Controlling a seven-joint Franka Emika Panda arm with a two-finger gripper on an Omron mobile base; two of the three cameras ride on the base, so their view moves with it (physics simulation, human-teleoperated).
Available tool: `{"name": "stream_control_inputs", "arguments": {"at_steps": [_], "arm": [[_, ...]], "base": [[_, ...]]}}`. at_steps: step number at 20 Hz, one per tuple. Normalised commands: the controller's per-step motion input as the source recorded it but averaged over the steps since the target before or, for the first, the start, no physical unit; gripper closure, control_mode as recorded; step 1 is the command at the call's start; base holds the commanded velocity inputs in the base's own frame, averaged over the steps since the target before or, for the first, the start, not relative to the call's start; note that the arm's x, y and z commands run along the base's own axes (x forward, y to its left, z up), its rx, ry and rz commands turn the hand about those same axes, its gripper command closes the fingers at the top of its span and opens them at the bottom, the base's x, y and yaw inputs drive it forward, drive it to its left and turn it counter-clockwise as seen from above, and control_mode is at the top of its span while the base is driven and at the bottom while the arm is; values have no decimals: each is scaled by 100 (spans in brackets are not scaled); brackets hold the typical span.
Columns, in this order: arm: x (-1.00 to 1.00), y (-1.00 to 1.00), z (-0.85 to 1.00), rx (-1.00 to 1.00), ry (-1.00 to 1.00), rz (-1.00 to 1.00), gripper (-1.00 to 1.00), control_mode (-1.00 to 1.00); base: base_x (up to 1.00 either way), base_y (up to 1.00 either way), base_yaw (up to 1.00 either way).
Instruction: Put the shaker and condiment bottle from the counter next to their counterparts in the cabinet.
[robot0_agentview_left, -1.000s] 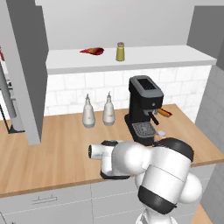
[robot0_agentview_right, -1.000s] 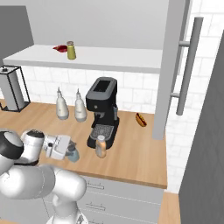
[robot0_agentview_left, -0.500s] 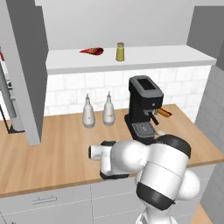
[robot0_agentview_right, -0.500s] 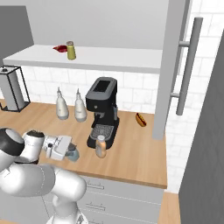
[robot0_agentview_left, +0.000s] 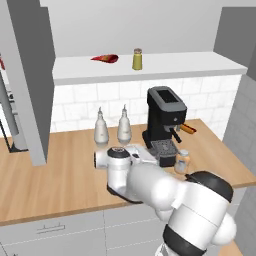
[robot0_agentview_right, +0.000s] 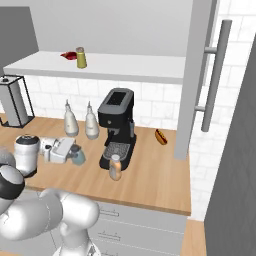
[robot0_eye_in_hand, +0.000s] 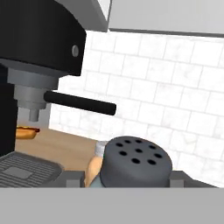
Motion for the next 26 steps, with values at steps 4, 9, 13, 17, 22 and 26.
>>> {"name": "stream_control_inputs", "arguments": {"at_steps": [4, 9, 13, 17, 22, 26], "arm": [[0, -11, 100, 0, 0, 20, 100, -100], [-7, -15, 93, 0, 0, 35, 100, -100], [-18, -12, 76, 0, 0, 43, 100, -100], [-24, -18, 75, 0, 0, 45, 100, -100], [-18, -27, 85, 0, 0, 45, 100, -100], [0, -30, 78, 6, 0, 48, 100, -100]], "base": [[0, 0, 0], [0, 0, 0], [0, 0, 0], [0, 0, 0], [0, 0, 0], [0, 0, 0]]}}
